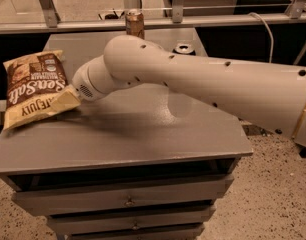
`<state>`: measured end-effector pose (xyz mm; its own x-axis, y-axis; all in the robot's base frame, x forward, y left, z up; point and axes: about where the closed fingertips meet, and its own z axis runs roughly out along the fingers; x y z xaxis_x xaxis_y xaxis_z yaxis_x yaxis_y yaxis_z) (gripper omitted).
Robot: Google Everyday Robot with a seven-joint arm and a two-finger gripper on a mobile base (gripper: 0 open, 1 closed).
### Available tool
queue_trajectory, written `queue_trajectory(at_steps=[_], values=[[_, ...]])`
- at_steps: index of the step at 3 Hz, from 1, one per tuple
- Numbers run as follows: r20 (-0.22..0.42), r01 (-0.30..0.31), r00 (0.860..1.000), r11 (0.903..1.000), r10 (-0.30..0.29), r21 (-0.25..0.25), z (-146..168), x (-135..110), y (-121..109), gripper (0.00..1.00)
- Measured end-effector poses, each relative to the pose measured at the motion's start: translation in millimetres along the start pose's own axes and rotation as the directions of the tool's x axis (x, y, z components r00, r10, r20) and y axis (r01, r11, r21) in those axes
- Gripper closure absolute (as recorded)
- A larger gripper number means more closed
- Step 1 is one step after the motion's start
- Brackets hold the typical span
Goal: Move brown chip bag near orange can
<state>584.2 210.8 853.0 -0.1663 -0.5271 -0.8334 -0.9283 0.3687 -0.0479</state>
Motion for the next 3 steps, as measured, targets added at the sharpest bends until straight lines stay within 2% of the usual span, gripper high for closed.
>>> queue_trajectory(at_steps=[1, 2, 3], values=[[0.021, -0.032, 0.999, 0.9973, 0.031, 0.065, -22.6, 7.0, -16.8, 0.60], [0.029, -0.026, 0.999, 0.9910, 0.023, 0.131, -48.3, 5.7, -33.8, 0.83], [0.029, 0.002, 1.000, 0.9790, -0.008, 0.204, -77.2, -1.6, -54.6, 1.00]])
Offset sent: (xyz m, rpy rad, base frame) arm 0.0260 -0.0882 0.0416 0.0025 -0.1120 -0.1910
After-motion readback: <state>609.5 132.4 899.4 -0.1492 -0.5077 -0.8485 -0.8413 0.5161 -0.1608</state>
